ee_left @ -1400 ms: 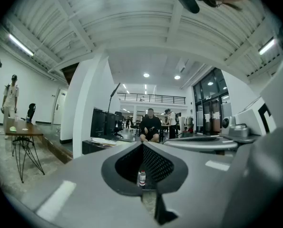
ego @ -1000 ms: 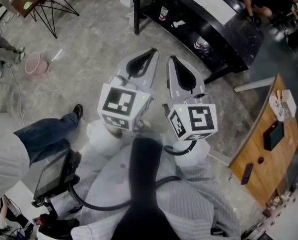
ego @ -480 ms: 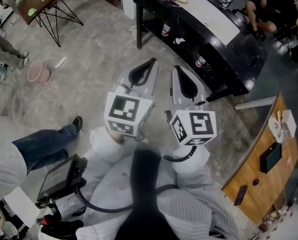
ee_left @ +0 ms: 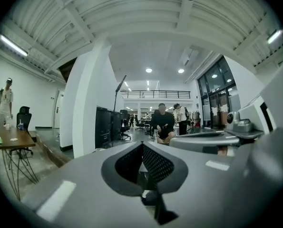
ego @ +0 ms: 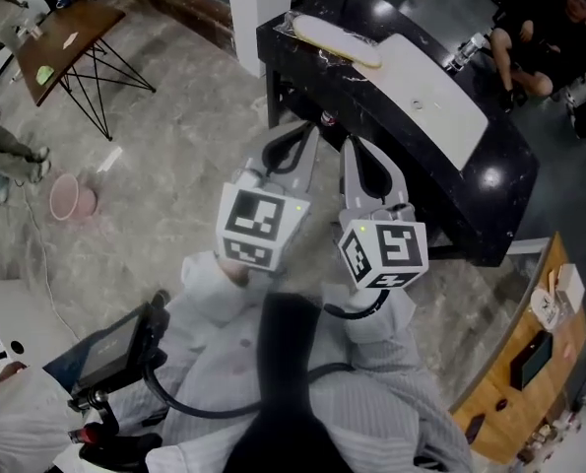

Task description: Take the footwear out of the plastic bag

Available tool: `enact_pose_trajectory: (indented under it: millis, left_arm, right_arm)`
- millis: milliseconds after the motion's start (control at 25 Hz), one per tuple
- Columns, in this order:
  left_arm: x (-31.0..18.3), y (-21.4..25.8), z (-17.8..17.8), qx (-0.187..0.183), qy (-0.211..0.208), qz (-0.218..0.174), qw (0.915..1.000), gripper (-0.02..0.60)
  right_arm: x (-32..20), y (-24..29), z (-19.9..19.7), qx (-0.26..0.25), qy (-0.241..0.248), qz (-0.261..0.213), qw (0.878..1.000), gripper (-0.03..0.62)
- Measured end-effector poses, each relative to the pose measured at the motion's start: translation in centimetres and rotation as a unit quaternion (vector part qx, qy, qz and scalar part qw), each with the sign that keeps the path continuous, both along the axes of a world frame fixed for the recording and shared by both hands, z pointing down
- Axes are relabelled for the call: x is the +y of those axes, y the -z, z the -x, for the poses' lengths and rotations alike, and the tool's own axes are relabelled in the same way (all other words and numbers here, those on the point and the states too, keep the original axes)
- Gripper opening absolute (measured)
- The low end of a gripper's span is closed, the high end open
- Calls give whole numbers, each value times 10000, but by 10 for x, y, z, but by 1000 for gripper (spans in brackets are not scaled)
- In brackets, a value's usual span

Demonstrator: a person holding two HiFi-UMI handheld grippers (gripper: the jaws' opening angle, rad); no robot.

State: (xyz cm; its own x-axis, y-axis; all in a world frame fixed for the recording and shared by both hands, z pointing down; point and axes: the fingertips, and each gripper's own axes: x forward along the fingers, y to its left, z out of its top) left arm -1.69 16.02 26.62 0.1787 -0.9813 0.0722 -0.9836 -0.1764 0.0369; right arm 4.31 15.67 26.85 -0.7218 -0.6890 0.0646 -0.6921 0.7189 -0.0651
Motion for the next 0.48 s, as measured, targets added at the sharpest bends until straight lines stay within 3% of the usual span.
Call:
enact_pose_trajectory:
  millis: [160,480]
  left_arm:
    - [-75,-4,38,18,-157,112,9998,0]
    - [-213,-52,73,255,-417,636,9968,0]
  right_arm:
    - [-74,0,31,14,-176,71,9998,14]
    - [-209,-43,55,213,-400,523,9976,14]
